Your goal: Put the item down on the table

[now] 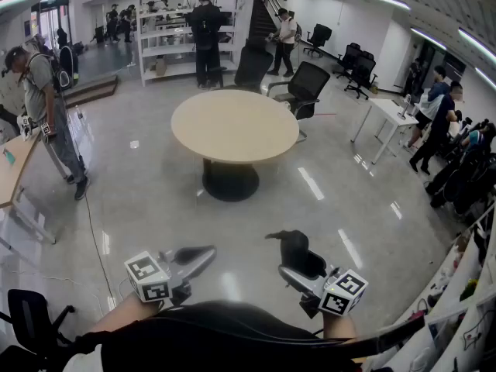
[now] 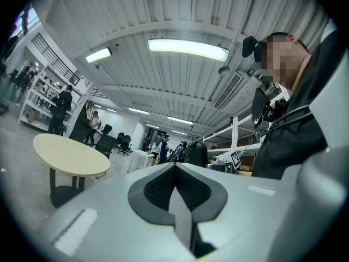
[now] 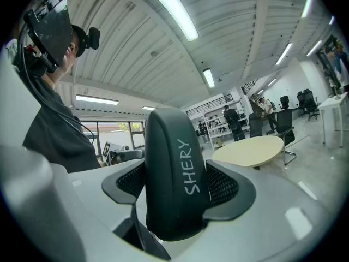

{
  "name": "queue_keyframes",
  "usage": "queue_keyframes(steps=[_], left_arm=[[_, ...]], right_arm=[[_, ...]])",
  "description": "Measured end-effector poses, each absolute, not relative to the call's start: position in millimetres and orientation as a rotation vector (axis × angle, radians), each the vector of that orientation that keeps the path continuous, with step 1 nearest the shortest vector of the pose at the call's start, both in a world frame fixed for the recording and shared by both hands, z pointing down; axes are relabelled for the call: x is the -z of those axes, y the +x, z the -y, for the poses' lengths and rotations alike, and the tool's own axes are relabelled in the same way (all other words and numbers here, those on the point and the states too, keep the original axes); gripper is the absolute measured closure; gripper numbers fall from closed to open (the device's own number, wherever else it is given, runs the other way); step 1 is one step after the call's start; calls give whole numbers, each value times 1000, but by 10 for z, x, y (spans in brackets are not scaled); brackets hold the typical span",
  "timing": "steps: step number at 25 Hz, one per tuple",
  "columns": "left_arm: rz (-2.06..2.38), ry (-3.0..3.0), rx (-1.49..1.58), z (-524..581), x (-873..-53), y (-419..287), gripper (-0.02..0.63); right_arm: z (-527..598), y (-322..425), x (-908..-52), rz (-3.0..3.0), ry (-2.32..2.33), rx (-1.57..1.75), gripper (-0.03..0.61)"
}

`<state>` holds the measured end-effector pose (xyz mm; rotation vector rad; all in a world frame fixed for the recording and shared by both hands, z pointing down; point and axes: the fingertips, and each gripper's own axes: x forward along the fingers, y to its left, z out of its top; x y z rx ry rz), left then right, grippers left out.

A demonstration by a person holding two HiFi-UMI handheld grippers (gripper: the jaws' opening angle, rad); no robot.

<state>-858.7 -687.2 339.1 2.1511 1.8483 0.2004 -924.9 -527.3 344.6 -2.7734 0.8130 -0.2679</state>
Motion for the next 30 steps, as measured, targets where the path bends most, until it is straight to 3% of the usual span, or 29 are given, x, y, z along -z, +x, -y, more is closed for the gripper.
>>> queue_keyframes(steps=[15, 30], left_arm=[[-1846, 2176, -176, 6504, -3285, -8608, 617], [-2045, 2056, -218, 4934, -3286, -9321, 617]], right_arm=[[4825, -9280, -3353, -828, -2758, 226, 216], [3436, -10226, -3479, -677, -2785, 185, 215]])
